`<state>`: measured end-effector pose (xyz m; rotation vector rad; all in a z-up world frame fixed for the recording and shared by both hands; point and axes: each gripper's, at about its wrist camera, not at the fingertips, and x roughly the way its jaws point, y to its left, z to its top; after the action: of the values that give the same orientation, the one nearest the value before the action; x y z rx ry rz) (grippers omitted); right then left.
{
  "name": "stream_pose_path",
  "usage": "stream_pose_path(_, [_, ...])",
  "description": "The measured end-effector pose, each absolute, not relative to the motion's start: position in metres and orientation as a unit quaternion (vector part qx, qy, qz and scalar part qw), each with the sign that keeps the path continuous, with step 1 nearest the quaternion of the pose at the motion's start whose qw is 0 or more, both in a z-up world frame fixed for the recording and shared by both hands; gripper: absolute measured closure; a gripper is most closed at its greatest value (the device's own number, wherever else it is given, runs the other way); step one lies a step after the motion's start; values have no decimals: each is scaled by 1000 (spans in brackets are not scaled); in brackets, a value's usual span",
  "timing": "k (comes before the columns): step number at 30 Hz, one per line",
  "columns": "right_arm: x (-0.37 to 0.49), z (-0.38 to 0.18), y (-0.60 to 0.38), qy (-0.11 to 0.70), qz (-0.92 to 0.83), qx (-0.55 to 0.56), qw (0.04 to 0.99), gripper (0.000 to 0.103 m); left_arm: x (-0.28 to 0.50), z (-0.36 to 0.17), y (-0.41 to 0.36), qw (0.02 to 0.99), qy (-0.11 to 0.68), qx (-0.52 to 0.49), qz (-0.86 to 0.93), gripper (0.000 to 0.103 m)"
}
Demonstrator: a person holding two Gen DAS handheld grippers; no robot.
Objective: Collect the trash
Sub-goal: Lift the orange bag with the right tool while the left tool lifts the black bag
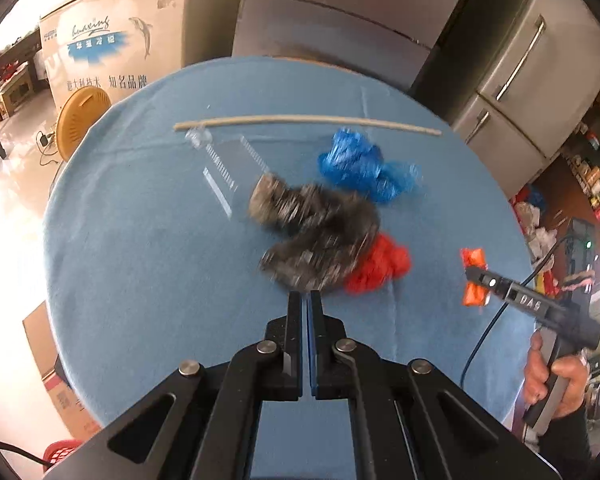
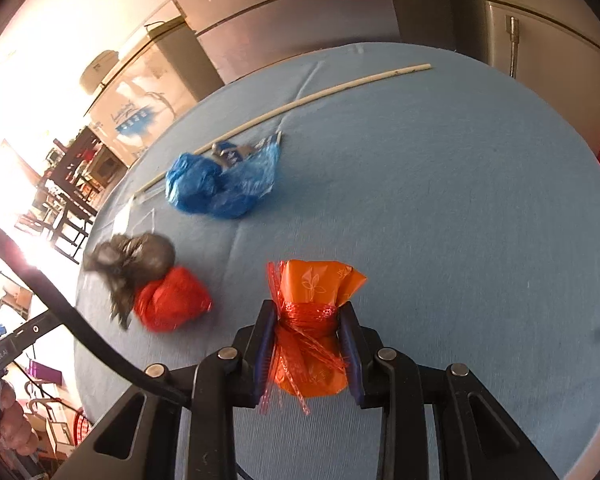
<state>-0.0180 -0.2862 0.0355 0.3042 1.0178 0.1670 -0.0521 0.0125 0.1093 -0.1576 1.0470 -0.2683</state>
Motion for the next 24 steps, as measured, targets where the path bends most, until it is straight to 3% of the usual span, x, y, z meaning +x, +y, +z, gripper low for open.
stream_pose_path(2, [-25, 31, -286, 489, 83, 146, 856, 70, -55, 109, 17, 857, 498, -61, -120, 99])
stream_pose_path(3, [-27, 29, -286, 492, 84, 149, 854, 70, -52, 111, 17, 857, 499, -52, -120, 87])
stream_pose_path(4, [-30, 27, -286, 495, 86, 154, 851, 70, -49, 113, 16, 859, 495, -45, -125, 66])
stream_pose_path(5, [-31, 25, -287, 497, 88, 160, 848, 70, -44, 118, 14, 865, 483, -33, -130, 53])
stream_pose_path(6, [-33, 23, -288, 499, 90, 165, 846, 70, -39, 121, 12, 871, 473, -18, -134, 33])
stream_pose_path(7, [-36, 22, -289, 501, 91, 173, 843, 70, -31, 125, 6, 877, 459, 6, -143, 29])
stream_pose_path(17, [-50, 21, -297, 508, 84, 199, 834, 70, 60, 97, -61, 788, 470, 251, -309, 29])
stream_pose_path(24, [-49, 15, -299, 518, 77, 208, 826, 70, 85, 48, -70, 712, 548, 244, -366, 29])
